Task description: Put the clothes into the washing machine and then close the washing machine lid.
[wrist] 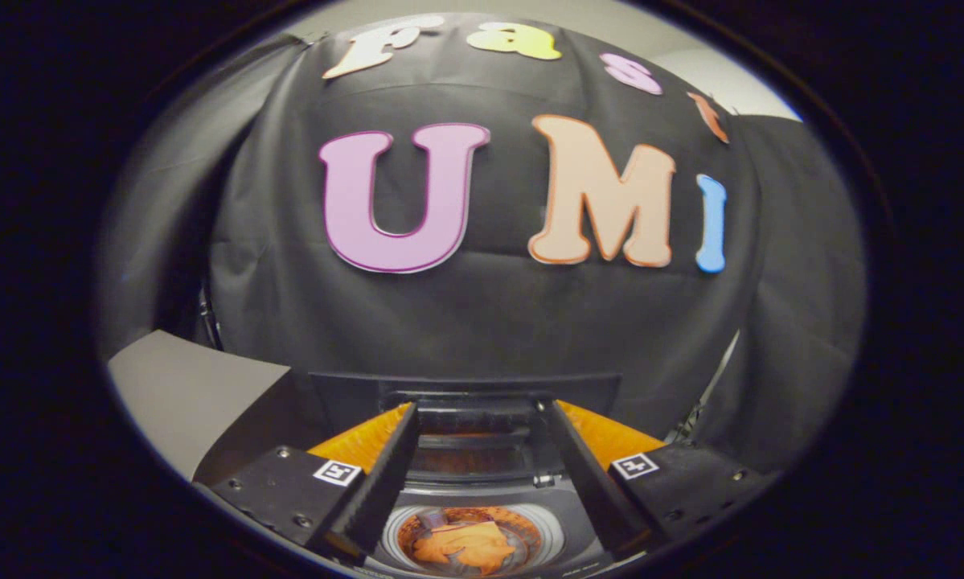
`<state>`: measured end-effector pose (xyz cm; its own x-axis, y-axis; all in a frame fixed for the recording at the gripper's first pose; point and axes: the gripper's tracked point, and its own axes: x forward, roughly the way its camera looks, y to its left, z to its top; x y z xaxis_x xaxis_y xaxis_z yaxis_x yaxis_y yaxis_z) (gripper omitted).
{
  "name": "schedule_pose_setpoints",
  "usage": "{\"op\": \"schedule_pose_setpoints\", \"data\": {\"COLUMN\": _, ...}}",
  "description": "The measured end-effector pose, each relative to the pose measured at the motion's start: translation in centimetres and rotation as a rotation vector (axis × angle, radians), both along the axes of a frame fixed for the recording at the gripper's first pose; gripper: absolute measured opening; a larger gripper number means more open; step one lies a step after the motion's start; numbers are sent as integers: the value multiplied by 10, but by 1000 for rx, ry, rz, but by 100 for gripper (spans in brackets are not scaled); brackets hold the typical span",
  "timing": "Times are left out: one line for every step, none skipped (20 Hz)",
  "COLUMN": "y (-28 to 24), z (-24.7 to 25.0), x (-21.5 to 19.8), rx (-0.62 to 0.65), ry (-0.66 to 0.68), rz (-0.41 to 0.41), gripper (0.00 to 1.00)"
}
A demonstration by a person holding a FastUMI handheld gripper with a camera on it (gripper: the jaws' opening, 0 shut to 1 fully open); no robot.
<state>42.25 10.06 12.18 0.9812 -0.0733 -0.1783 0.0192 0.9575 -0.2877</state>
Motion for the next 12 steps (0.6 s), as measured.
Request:
{"op": "schedule_pose_setpoints", "data": {"y": 6, "z": 6, "x": 9, "rx": -39, "ry": -13, "rz": 12, "gripper": 98}}
{"op": "schedule_pose_setpoints", "data": {"y": 10, "z": 12, "x": 21, "rx": -71, "ry": -41, "rz": 15, "gripper": 98}}
{"op": "schedule_pose_setpoints", "data": {"y": 13, "z": 16, "x": 32, "rx": -95, "ry": -64, "rz": 11, "gripper": 98}}
{"op": "schedule_pose_setpoints", "data": {"y": 15, "z": 16, "x": 45, "rx": -99, "ry": -77, "rz": 1, "gripper": 98}}
{"op": "schedule_pose_setpoints", "data": {"y": 16, "z": 10, "x": 56, "rx": -85, "ry": -68, "rz": -8, "gripper": 97}}
{"op": "schedule_pose_setpoints", "data": {"y": 13, "z": 3, "x": 68, "rx": -64, "ry": -50, "rz": -29, "gripper": 97}}
{"op": "schedule_pose_setpoints", "data": {"y": 15, "z": -4, "x": 79, "rx": -32, "ry": -42, "rz": -38, "gripper": 97}}
{"op": "schedule_pose_setpoints", "data": {"y": 20, "z": -10, "x": 89, "rx": 13, "ry": -34, "rz": -36, "gripper": 97}}
{"op": "schedule_pose_setpoints", "data": {"y": 23, "z": -15, "x": 98, "rx": 46, "ry": -31, "rz": -41, "gripper": 97}}
{"op": "schedule_pose_setpoints", "data": {"y": 19, "z": -19, "x": 106, "rx": 68, "ry": -32, "rz": -59, "gripper": 97}}
{"op": "schedule_pose_setpoints", "data": {"y": 17, "z": -21, "x": 114, "rx": 89, "ry": -41, "rz": -71, "gripper": 97}}
{"op": "schedule_pose_setpoints", "data": {"y": 13, "z": -24, "x": 122, "rx": 99, "ry": -35, "rz": -83, "gripper": 97}}
